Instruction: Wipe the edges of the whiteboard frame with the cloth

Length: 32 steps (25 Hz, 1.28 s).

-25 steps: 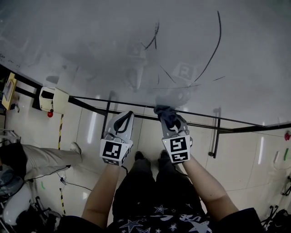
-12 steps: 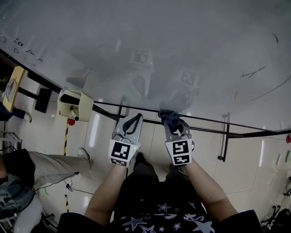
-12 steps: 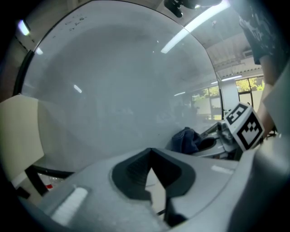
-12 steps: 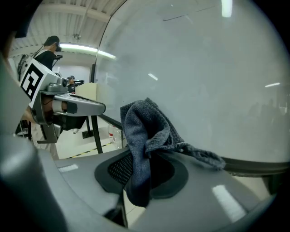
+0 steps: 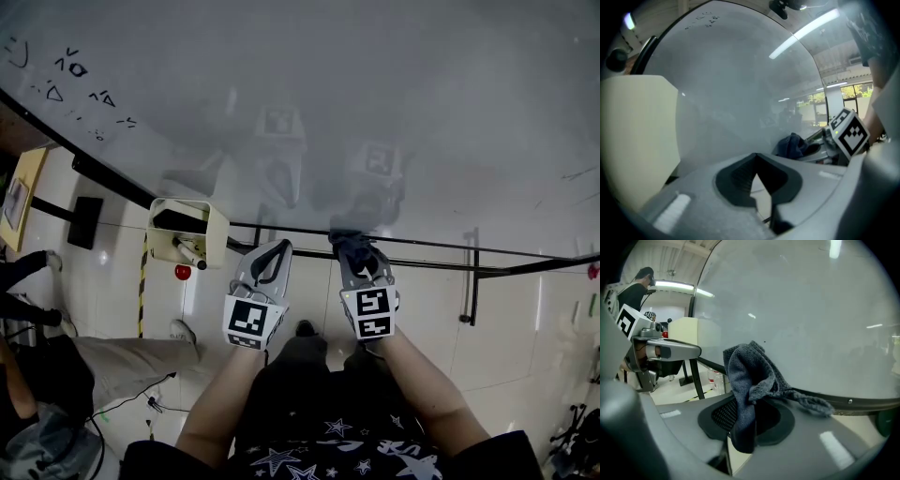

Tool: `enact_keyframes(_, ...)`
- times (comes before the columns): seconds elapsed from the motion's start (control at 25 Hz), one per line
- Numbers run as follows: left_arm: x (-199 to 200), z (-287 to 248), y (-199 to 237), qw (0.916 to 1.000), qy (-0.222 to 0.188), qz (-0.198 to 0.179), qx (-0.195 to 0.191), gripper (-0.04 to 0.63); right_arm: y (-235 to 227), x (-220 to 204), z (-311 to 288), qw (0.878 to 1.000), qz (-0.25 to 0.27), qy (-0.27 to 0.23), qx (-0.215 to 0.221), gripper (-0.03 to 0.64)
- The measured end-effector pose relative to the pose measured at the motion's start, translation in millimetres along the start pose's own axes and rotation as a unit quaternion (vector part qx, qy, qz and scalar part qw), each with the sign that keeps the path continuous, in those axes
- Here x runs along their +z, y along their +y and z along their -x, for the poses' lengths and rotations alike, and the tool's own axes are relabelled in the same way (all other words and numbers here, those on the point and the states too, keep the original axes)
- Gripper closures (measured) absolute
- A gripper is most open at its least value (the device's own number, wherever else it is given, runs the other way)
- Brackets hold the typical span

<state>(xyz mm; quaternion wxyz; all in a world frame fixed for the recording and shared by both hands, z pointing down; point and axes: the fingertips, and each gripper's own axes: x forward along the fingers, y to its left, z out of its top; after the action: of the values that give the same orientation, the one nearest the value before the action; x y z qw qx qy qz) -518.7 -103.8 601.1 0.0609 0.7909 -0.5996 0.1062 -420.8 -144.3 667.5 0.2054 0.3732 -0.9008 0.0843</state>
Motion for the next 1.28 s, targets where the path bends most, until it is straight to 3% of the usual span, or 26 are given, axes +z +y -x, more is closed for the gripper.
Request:
enact_keyframes(0.48, 2, 32, 21, 0.9996, -0.025, -0.002, -0.008, 0.592, 41, 10, -27, 1.0, 0.0, 0.004, 0.009, 0.537)
enact_keyframes(0.92, 3, 44, 28, 0.9997, -0.001, -0.015, 0.021, 0.592, 61, 14, -35, 0.997, -0.003, -0.004, 0.071, 0.537)
enact_keyframes(1.08, 7, 50, 36, 0.9986, -0.006, -0.011, 0.051, 0.592, 73, 16, -43, 0.995, 0.003, -0.002, 0.101, 0.537)
enact_keyframes(1.28, 6, 64, 37, 0.9979, -0.009, -0.005, 0.063, 0.592, 89, 16, -55, 0.993, 0.011, 0.006, 0.114, 0.537)
